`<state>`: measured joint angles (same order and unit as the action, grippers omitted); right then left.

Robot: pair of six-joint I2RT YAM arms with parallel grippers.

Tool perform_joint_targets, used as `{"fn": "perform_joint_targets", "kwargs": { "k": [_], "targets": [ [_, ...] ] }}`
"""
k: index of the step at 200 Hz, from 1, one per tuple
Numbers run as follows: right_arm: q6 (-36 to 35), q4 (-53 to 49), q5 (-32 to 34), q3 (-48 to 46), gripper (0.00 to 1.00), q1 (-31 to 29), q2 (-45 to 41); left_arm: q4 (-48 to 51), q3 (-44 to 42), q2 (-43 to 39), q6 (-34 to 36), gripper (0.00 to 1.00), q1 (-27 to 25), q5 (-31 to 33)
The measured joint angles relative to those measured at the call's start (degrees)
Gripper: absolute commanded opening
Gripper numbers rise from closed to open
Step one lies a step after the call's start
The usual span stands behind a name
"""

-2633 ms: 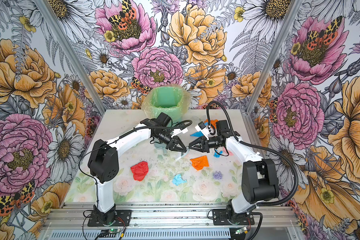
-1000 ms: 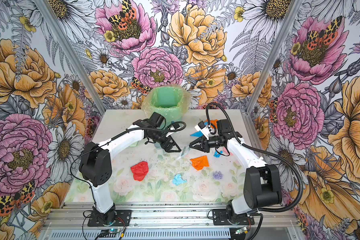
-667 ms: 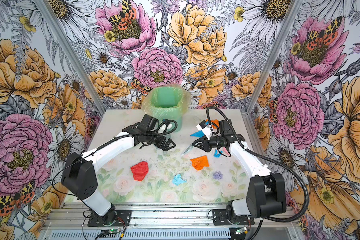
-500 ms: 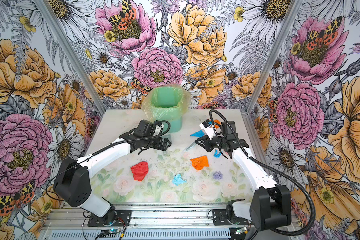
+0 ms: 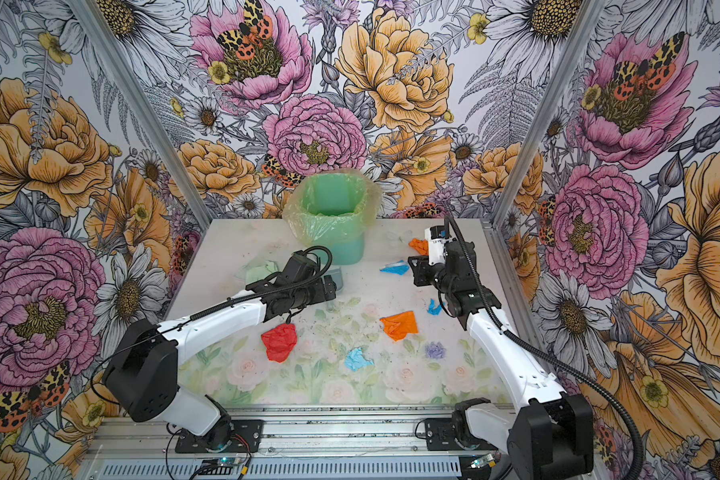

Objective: Sweep away the paper scraps from the table
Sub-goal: 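Open the left gripper and pull it away from the brush while right gripper lifts it, then lower the left gripper and grasp the pale green dustpan handle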

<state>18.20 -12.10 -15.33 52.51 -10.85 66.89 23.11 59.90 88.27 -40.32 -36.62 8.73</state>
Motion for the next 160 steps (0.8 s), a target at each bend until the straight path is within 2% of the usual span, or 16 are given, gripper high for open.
{"fn": "perform_joint_targets", "kwargs": {
  "k": [74,160],
  "targets": [
    [10.8,7.1,12.9,-6.9,0.0,-2.3,-0.7,-0.3,-1.0,3.0,-5.0,0.99,-3.8,8.5],
    [11.8,7.7,15.5,-10.0,0.0,-2.3,-6.1,0.4,5.9,16.0,-8.4,0.99,-7.0,12.3]
  ]
}}
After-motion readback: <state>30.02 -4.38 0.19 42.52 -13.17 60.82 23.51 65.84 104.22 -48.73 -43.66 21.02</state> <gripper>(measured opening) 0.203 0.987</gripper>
